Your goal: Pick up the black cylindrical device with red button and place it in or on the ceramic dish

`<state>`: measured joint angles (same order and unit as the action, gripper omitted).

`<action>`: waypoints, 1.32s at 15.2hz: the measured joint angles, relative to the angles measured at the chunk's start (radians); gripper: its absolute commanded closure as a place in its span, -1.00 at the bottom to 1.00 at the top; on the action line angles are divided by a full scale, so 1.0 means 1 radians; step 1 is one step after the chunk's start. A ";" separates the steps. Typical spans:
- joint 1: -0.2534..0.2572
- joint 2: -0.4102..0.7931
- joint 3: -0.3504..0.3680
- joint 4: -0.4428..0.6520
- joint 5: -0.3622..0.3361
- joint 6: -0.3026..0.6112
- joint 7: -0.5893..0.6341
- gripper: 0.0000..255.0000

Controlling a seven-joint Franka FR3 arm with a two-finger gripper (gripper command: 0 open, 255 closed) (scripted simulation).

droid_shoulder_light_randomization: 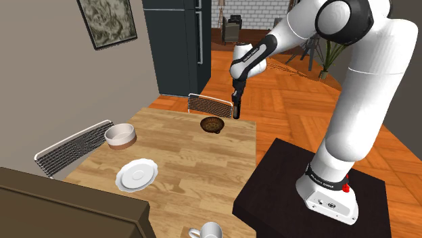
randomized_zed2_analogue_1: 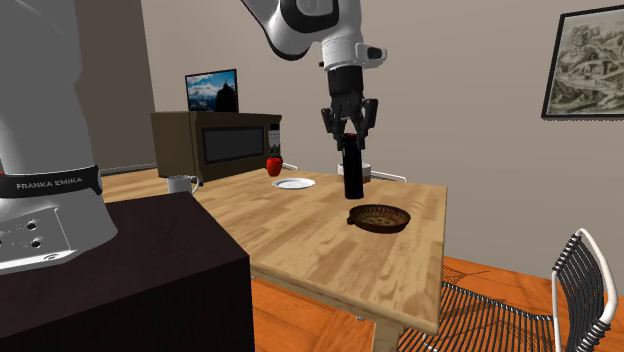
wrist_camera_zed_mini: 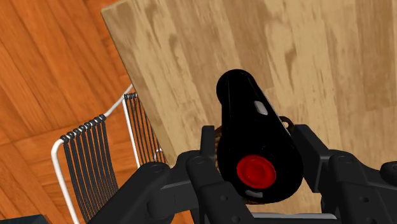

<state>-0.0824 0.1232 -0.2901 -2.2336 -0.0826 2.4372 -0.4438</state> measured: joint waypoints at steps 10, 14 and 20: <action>0.034 0.282 0.059 0.468 0.073 -0.199 0.056 1.00; 0.031 0.382 0.071 0.628 0.090 -0.262 0.065 1.00; 0.029 0.424 0.076 0.615 0.097 -0.208 0.068 1.00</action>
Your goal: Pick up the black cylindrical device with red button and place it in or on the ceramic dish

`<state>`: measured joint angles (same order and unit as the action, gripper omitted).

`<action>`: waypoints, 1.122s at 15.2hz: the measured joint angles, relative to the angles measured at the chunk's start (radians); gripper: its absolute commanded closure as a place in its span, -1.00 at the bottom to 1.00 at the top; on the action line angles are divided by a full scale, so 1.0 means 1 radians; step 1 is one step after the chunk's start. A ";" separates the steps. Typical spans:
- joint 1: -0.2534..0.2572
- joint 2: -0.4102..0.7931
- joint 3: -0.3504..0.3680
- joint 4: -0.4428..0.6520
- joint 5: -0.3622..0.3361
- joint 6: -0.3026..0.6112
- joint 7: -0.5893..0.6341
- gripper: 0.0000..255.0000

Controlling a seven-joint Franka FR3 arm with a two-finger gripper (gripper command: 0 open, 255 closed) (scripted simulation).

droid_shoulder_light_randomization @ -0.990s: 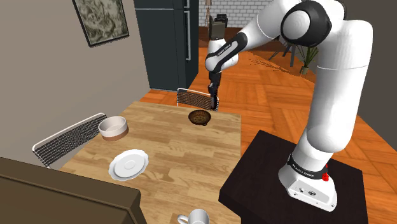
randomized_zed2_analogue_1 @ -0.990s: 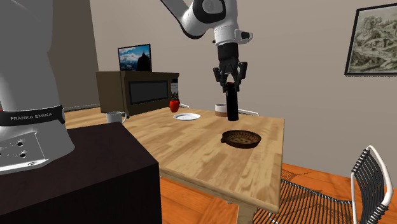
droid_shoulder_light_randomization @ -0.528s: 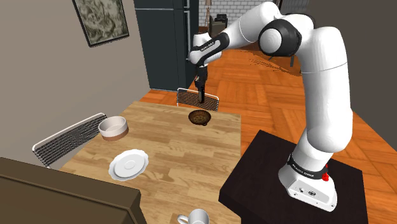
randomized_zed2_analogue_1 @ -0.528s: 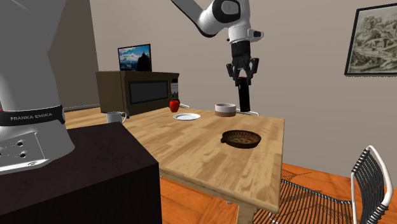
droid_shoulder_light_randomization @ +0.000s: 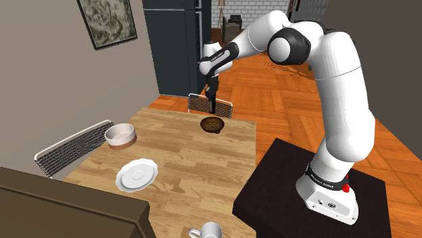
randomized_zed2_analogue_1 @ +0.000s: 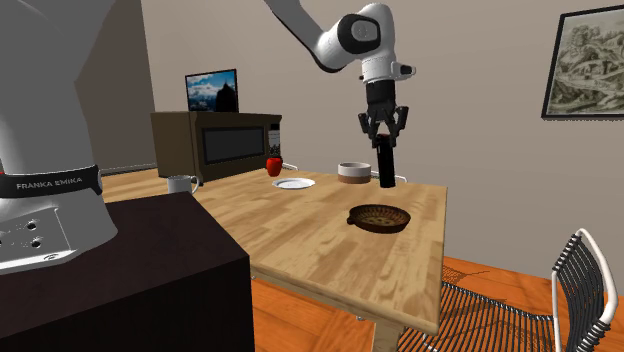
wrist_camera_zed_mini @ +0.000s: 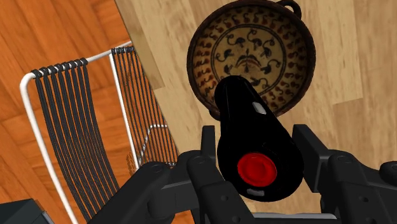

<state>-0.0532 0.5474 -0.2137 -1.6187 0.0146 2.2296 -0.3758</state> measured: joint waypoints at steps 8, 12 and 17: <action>-0.006 0.061 0.007 -0.016 0.010 0.076 0.000 1.00; -0.008 0.091 0.011 -0.023 0.014 0.113 0.001 1.00; -0.011 0.116 0.014 -0.028 0.017 0.142 0.001 1.00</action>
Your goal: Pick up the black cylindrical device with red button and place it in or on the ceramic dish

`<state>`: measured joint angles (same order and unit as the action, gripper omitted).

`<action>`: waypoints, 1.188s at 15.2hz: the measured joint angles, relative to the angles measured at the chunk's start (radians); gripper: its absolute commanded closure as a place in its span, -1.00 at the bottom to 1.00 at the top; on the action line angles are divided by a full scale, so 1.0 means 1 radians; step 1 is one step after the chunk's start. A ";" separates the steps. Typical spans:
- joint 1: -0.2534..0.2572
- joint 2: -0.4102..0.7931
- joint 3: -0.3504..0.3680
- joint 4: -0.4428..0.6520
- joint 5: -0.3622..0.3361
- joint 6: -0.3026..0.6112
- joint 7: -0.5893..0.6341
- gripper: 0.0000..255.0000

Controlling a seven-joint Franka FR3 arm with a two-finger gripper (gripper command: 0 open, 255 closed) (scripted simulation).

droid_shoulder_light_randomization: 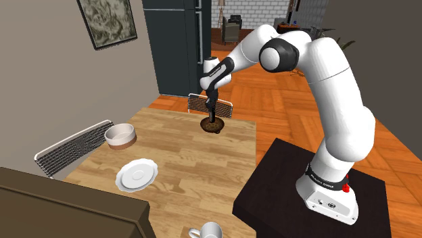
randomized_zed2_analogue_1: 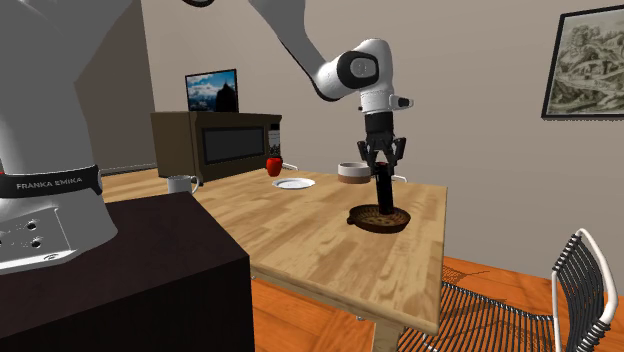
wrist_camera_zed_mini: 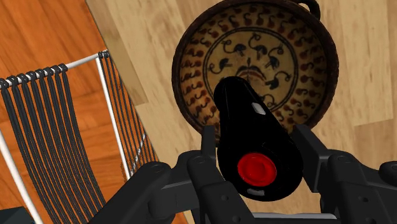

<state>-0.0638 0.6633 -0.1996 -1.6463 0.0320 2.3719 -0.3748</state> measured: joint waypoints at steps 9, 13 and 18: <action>0.000 0.001 0.000 0.000 0.000 0.002 0.000 -1.00; 0.005 -0.023 -0.003 0.002 -0.004 -0.024 0.002 -1.00; 0.015 -0.083 -0.009 -0.005 -0.013 -0.077 0.008 -1.00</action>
<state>-0.0485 0.5798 -0.2091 -1.6514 0.0189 2.2952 -0.3670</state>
